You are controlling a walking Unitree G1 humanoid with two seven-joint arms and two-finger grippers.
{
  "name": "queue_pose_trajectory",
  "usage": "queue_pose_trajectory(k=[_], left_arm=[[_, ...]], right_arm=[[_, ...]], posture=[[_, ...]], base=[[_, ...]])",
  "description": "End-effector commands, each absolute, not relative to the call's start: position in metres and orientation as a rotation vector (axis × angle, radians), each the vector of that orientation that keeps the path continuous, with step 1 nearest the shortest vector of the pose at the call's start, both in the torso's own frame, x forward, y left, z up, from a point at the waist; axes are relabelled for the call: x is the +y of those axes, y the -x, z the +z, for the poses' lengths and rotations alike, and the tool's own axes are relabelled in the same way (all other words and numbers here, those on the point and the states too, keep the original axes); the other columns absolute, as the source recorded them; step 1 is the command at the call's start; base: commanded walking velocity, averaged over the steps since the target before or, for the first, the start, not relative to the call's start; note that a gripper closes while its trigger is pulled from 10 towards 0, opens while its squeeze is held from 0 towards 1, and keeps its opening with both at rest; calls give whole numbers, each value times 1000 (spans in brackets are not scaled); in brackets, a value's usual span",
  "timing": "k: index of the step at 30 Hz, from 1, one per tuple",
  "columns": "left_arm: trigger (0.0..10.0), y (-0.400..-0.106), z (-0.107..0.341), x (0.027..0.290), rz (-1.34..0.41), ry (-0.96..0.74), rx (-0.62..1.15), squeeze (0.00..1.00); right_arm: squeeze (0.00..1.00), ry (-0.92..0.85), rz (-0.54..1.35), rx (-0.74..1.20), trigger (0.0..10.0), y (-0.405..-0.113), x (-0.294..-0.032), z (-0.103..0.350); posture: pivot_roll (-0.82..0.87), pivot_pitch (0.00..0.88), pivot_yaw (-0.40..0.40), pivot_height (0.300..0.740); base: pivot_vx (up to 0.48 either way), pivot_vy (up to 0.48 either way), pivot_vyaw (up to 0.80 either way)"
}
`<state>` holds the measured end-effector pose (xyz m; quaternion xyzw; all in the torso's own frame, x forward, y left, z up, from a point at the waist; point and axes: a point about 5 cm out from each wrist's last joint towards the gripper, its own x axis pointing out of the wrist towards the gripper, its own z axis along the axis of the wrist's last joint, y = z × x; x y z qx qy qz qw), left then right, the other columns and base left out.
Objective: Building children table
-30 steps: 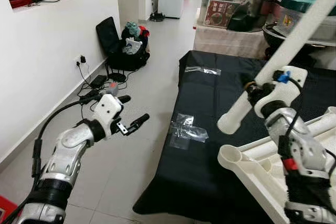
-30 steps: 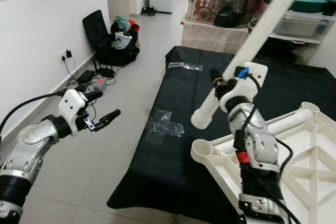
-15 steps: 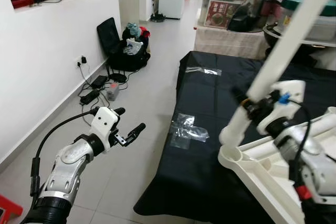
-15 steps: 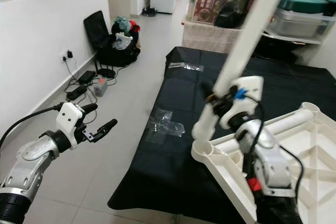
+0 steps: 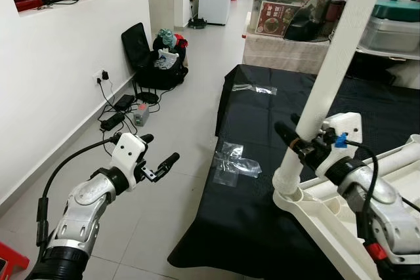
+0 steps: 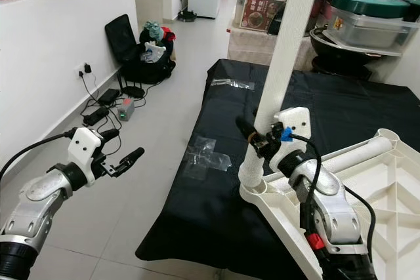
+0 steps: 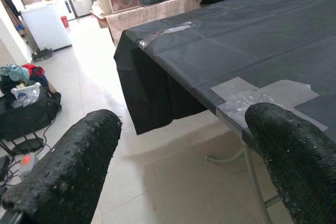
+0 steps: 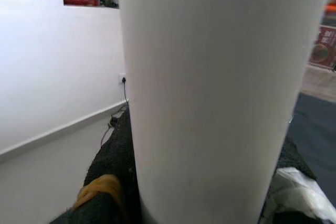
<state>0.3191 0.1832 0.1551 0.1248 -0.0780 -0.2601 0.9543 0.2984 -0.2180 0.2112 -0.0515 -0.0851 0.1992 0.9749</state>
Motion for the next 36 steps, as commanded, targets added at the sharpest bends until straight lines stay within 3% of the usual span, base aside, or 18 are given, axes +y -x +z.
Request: queue_pose_trajectory(k=[1,8,25,36], left_arm=[[10000,-317,153,182,-524,-242,-148,0],[10000,-314,150,181,-519,-235,-142,0],[10000,-317,151,180,-512,-212,-131,0],[10000,-318,153,176,-513,-174,-124,0]], right_arm=[[0,127,381,-117,0,-300,-229,198],[0,146,351,-70,0,-301,-245,186],[0,72,484,-34,0,-291,-214,173],[0,27,453,-26,0,-292,-197,160]], posture=[[70,0,-60,740],[74,0,-65,740],[68,0,-59,740],[71,0,-58,740]], base=[[0,0,0],[0,0,0],[0,0,0],[0,0,73]])
